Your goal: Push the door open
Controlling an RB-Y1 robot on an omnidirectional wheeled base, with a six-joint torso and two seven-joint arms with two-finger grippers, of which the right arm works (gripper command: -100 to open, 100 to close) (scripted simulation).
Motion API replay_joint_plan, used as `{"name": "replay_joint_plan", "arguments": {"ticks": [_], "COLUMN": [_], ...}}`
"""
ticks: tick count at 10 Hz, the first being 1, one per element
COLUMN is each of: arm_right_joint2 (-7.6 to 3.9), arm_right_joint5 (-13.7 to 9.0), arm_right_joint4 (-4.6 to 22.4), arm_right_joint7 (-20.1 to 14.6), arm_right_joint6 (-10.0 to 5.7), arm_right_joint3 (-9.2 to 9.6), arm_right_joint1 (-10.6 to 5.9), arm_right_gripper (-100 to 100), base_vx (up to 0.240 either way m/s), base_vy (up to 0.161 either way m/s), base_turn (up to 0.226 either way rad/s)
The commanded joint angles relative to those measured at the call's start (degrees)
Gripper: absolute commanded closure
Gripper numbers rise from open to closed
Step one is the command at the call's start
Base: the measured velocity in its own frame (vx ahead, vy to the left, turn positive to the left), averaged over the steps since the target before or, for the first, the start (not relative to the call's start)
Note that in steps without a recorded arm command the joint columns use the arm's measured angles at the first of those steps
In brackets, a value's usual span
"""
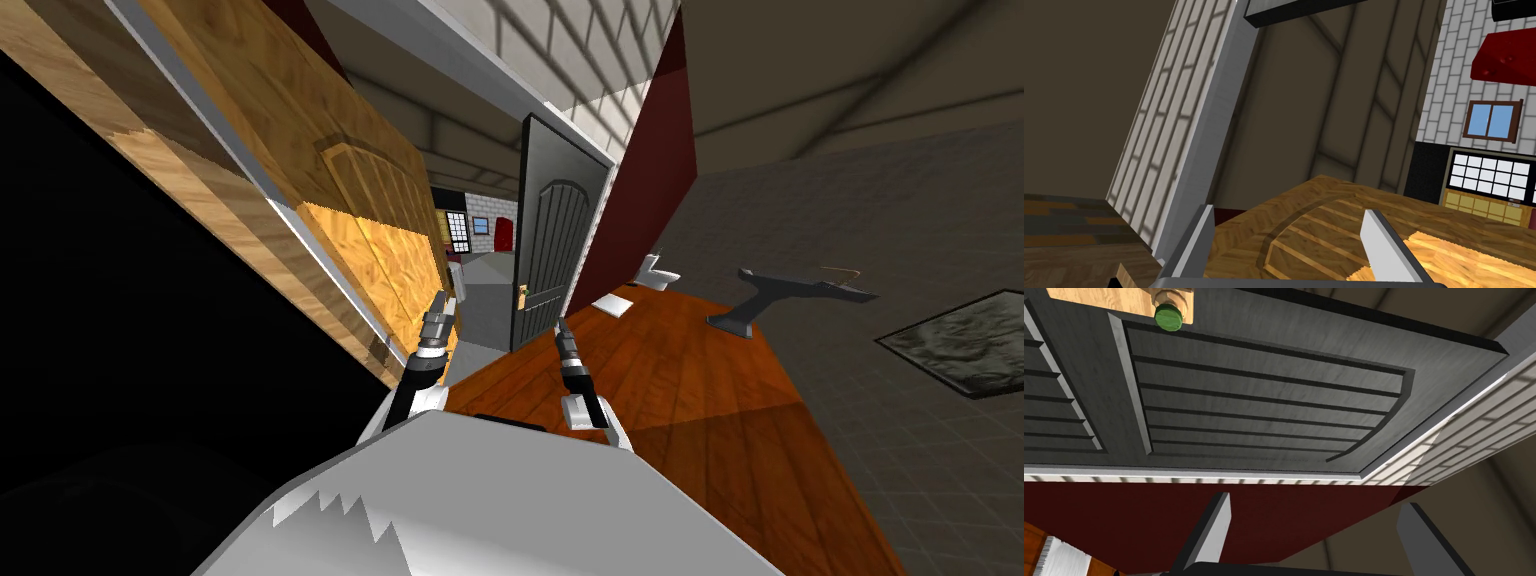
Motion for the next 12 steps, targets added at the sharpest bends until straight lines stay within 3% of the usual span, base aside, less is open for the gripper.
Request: {"name": "replay_joint_plan", "arguments": {"ticks": [1,12], "arm_right_joint2": [-0.14,0.36], "arm_right_joint5": [-0.28,-1.77], "arm_right_joint4": [2.10,15.23], "arm_right_joint7": [-0.64,-3.89], "arm_right_joint6": [0.46,2.32], "arm_right_joint3": [1.00,6.30], "arm_right_joint1": [-1.05,-8.06], "arm_right_gripper": [-100,-100], "base_vx": [0.149,0.139], "base_vy": [-0.114,-0.119], "base_turn": [0.143,0.138]}}
